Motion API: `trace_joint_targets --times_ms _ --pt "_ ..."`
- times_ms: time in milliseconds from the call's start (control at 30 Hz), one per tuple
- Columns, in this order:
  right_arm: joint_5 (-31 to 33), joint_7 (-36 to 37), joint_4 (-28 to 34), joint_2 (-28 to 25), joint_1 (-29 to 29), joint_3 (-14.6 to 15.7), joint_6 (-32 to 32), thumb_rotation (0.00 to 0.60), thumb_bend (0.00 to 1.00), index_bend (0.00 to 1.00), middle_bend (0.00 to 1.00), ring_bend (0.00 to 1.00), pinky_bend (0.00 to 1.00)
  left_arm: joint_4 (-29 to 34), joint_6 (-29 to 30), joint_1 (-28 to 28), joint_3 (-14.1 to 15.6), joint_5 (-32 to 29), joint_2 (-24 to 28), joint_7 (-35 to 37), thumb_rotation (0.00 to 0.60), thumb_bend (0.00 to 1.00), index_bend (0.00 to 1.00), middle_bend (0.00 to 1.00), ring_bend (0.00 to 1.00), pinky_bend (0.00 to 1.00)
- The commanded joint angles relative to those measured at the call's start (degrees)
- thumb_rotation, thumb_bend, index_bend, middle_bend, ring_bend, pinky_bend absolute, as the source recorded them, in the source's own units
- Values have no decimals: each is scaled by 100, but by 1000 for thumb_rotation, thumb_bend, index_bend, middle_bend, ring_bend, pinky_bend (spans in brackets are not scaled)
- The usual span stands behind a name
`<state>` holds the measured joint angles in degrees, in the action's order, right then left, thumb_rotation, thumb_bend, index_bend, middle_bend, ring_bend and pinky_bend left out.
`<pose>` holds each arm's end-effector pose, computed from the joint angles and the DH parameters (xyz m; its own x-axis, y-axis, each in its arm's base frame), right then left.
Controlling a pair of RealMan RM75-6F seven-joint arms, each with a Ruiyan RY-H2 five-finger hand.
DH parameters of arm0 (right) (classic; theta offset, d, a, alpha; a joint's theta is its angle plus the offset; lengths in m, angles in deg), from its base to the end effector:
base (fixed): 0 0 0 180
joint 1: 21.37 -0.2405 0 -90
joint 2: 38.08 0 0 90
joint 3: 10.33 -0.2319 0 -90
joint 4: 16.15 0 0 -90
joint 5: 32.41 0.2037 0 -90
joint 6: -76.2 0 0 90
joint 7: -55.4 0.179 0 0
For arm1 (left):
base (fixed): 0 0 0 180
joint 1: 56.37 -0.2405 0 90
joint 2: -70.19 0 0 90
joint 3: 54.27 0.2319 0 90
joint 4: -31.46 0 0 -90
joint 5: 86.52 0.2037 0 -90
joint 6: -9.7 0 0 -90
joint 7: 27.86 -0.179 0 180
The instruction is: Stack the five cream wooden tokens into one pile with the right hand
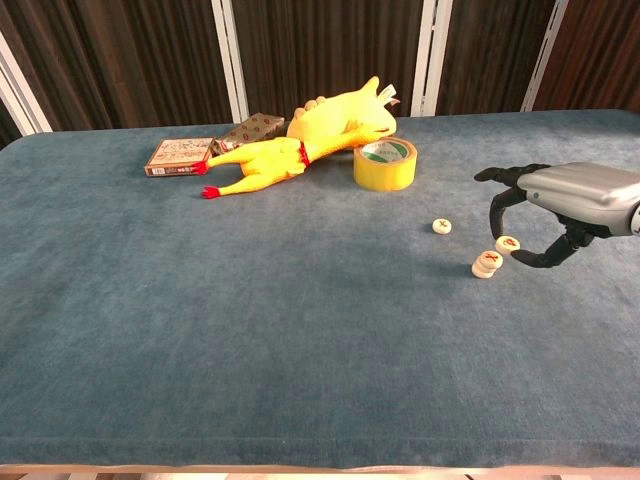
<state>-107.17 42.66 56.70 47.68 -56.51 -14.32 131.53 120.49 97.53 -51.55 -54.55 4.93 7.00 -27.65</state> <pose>-0.2163 -0.3494 -0.0022 0.6033 -0.2356 0.7619 -0.7844 -0.3478 0.5136 -0.2845 0.2045 0.1575 0.4646 -0.0060 0.8855 0.8809 -0.0995 -0.4628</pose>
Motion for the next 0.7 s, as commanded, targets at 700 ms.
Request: trace_joint_targets --times_ms 700 --pt "25 -83 -31 144 -52 -68 -133 600 512 592 81 0 0 -3 14 -6 1 4 18 45 600 403 0 0 0 5"
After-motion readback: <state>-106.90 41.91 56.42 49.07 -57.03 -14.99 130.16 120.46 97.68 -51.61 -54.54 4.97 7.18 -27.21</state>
